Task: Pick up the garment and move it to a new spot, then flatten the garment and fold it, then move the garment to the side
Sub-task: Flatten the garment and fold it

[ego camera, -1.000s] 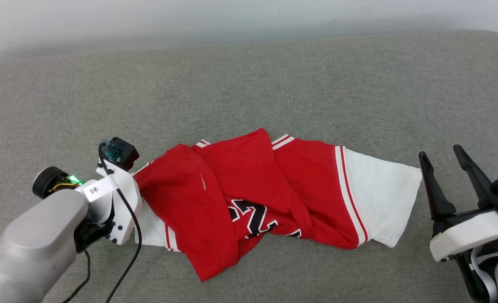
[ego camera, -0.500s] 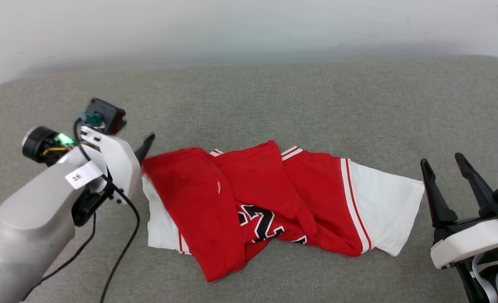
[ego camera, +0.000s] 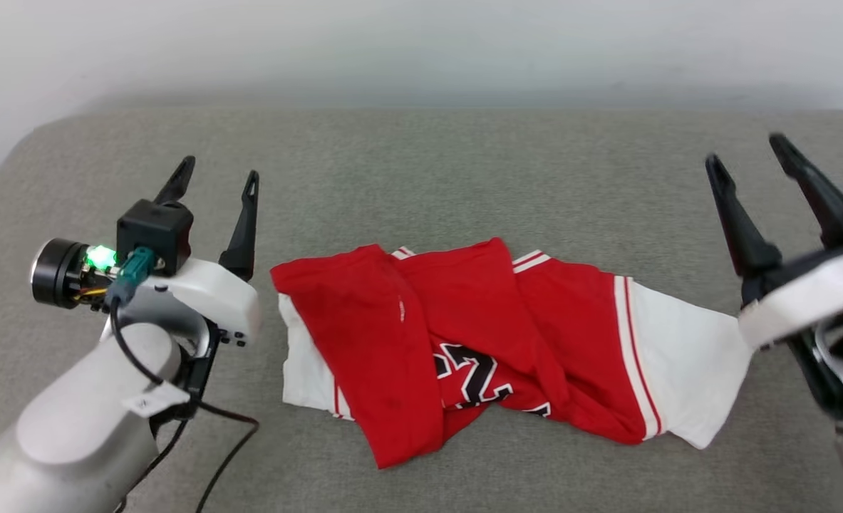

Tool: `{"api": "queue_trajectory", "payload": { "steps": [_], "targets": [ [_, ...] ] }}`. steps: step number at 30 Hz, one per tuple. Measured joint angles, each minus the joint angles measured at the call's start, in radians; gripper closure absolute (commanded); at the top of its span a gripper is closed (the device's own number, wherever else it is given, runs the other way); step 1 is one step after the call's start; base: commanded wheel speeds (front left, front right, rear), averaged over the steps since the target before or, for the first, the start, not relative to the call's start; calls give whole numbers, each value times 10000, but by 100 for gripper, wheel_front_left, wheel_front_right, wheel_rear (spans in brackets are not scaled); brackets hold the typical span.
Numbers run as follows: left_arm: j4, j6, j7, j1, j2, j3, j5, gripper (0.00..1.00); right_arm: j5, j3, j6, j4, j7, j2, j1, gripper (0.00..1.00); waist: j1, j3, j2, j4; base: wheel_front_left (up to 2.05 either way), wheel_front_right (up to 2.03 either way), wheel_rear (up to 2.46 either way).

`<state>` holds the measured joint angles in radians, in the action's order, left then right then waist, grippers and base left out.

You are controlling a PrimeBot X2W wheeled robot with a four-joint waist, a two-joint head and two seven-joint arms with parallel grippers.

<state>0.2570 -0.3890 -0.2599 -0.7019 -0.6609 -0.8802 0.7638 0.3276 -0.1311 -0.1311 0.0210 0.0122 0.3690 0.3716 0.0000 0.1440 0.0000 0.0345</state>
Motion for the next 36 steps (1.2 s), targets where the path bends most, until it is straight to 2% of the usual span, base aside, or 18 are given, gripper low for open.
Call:
{"api": "queue_trajectory", "payload": {
  "steps": [2, 5, 8, 11, 17, 21, 31, 36],
  "targets": [
    [-706, -470, -6, 485, 153, 771, -571, 0, 222, -449, -4, 184, -391, 238, 623, 0, 0, 89, 0, 172, 0, 0, 0],
    [-1519, -894, -31, 1477, 483, 1770, -1413, 0, 848, -1229, 0, 706, -1185, 640, 1532, 0, 0, 242, 0, 432, 0, 0, 0],
    [-2061, -1053, -31, 2386, 922, 2663, -2205, 0, 1551, -2589, -4, 1294, -2314, 1118, 2523, 0, 0, 428, 0, 656, 0, 0, 0],
    [-2429, -1035, -31, 3187, 1442, 3448, -2880, 0, 2424, -3998, -2, 1791, -3544, 1526, 3494, 0, 0, 637, 0, 847, 0, 0, 0],
    [-2775, -416, -31, 4279, 2548, 4610, -3914, 0, 4040, -6334, -2, 2734, -6080, 1883, 5384, 0, 0, 1203, 0, 1152, 0, 0, 0],
    [-2823, 61, -33, 4407, 3356, 5193, -4456, 0, 4497, -7248, -2, 3496, -6976, 1806, 6337, 0, 1, 1663, 1, 1395, 0, 0, 0],
    [-2516, 1327, -33, 4299, 4757, 6222, -5440, 0, 4573, -8865, -2, 5212, -6955, 1202, 7304, 0, 1, 2764, 0, 1982, 0, 0, 0],
    [-2397, 1812, -33, 4282, 5218, 6727, -5879, 0, 4819, -9574, 2, 5785, -6755, 1256, 7551, 0, -1, 3092, 0, 2257, 0, 0, 0]
  ]
}}
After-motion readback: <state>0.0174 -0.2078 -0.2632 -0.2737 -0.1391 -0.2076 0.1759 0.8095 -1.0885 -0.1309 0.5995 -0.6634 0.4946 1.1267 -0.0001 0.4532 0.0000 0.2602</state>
